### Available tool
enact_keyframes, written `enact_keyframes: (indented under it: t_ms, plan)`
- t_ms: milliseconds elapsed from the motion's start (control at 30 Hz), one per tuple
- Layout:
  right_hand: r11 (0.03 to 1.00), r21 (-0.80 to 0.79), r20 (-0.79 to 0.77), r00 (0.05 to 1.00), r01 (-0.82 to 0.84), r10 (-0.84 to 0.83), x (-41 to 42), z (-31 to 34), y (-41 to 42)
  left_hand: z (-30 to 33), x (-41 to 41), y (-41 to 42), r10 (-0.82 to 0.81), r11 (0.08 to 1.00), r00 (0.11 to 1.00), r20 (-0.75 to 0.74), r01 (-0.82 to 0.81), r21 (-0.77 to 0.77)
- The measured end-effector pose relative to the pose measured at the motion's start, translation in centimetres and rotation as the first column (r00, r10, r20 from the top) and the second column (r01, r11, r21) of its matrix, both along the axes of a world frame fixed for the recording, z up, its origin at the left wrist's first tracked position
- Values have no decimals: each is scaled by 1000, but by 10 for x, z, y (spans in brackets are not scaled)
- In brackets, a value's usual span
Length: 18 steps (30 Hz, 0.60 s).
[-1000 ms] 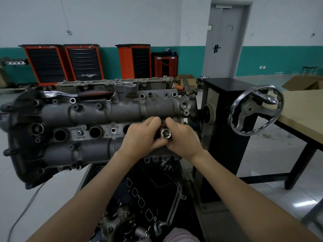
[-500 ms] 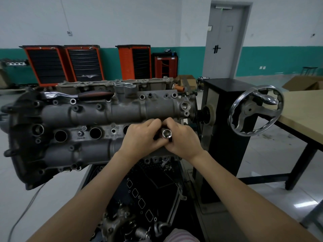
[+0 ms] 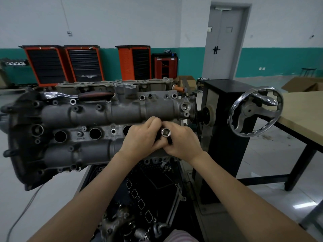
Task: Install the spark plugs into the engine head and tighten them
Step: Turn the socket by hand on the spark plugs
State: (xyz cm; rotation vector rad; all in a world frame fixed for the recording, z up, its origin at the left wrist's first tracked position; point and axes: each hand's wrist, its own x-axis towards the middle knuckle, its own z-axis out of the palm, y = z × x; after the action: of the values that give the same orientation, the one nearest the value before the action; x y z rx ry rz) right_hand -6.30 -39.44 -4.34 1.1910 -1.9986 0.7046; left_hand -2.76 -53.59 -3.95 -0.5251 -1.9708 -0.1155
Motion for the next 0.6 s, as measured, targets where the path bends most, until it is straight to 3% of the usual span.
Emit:
enact_keyframes:
  t_ms: [133, 367, 600]
  plan:
    - [999, 24, 1, 999, 40, -40, -1, 0, 0, 0, -1, -1, 7, 1000, 1000, -6, -7, 23]
    - [994, -72, 2, 997, 82, -82, -1, 0, -2, 1, 0, -1, -5, 1000, 1000, -29, 5, -20]
    - [1000, -3, -29, 999, 28, -28, 0, 0, -1, 4, 4, 2, -1, 1000, 1000, 14, 1, 2]
